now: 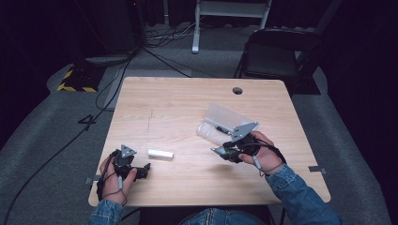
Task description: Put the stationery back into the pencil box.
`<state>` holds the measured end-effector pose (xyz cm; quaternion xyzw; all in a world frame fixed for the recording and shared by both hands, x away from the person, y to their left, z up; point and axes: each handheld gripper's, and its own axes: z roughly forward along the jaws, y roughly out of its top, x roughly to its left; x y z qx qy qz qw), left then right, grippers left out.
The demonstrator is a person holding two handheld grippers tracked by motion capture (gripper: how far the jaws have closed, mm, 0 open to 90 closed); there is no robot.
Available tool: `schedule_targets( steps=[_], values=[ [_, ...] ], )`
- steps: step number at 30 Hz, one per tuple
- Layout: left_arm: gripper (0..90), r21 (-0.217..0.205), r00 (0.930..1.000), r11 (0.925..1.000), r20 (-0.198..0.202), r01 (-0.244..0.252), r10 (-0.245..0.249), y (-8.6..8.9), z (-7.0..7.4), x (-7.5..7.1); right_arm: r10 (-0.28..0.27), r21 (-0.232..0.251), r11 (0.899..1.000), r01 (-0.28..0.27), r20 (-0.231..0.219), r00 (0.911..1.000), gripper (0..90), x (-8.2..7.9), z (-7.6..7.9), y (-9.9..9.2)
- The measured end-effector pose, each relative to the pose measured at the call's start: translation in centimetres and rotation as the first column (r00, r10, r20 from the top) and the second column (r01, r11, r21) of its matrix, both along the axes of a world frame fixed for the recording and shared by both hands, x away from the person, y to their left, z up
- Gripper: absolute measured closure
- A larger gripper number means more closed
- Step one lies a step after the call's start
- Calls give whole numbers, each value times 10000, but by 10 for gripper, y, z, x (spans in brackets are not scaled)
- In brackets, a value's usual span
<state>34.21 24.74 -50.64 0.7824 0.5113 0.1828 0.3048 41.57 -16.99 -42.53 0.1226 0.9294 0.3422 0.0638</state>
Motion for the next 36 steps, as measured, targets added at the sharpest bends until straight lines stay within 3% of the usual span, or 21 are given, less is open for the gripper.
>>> schedule_targets(
  steps=[12, 26, 36],
  values=[
    [1, -27, 10000, 10000, 30, 94, -94, 2, 0, -3, -566, 115, 9983, 565, 90, 9984, 519, 26, 0, -19],
    [1, -10, 10000, 10000, 7, 92, -92, 2, 0, -4, -1137, -57, 9935, 1139, 237, 9932, 519, 49, -15, -36],
    [1, -9, 10000, 10000, 5, 90, -90, 2, 0, -4, -1392, -242, 9900, 1391, -20, 9903, 519, 58, -30, -44]
  ],
)
